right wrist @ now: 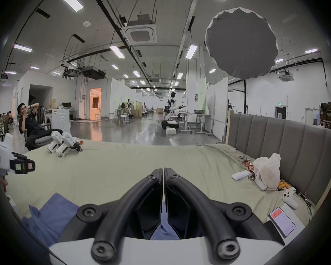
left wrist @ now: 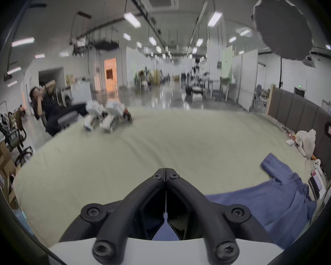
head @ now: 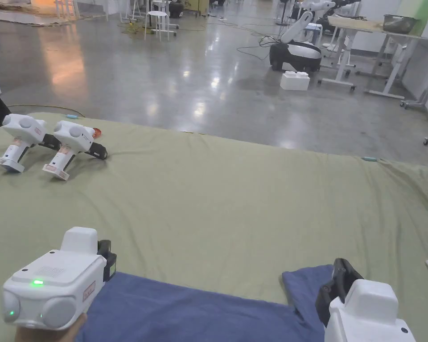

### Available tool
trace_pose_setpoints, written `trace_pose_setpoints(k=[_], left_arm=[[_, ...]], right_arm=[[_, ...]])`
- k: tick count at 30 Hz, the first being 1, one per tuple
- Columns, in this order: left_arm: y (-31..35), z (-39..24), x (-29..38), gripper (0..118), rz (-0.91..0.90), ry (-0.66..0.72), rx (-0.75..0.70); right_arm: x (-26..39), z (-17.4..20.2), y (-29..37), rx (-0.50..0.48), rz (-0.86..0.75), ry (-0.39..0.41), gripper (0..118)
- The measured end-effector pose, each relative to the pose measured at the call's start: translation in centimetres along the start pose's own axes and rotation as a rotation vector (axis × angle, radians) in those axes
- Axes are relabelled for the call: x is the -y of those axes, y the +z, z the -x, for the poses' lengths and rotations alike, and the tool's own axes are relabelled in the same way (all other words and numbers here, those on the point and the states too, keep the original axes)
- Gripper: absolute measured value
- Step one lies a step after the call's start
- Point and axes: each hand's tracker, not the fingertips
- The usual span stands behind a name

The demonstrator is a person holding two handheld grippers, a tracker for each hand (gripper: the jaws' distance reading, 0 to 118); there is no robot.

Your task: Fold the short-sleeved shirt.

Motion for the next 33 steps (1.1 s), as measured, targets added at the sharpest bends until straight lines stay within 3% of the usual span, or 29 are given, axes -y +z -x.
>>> trace_pose_setpoints(k=[6,11,14,15,19,24,27,28,29,32,33], left_arm=[[-8.2,2.9,0.2,0,0.262,0.026,0.027],[-12.8,3.4,1.0,15,0.36,0.05,0.038],[-14.6,3.1,1.5,45,0.423,0.039,0.023],[-15.1,2.9,1.8,50,0.45,0.024,0.005],[-15.8,1.8,3.1,43,0.487,0.004,-0.04],[-15.0,0.2,3.8,5,0.454,-0.032,-0.019],[-14.8,0.5,3.3,1,0.457,-0.031,-0.001],[-14.5,0.7,3.2,0,0.449,-0.019,0.011],[-14.0,0.9,2.9,0,0.433,-0.004,0.02],[-11.9,1.1,2.1,0,0.356,-0.004,0.032],[-11.0,1.2,1.9,0,0.333,-0.008,0.035]], right_arm=[[1.8,-1.0,-1.1,-0.002,0.092,-0.002,1],[3.3,-2.0,-1.3,0.016,0.161,0.002,1],[4.1,-2.7,-1.3,0.03,0.195,0.009,1],[4.4,-3.0,-1.3,0.037,0.204,0.012,1],[5.3,-4.1,-1.5,0.053,0.248,0.011,1],[6.1,-5.5,-2.4,0.066,0.303,-0.009,2],[6.0,-7.1,-3.8,0.074,0.336,-0.03,3],[6.0,-7.6,-4.4,0.081,0.352,-0.03,5],[5.9,-8.4,-5.4,0.093,0.403,-0.014,16],[5.8,-10.8,-8.8,0.091,0.522,-0.015,69],[6.1,-11.8,-10.0,0.089,0.539,-0.043,74]])
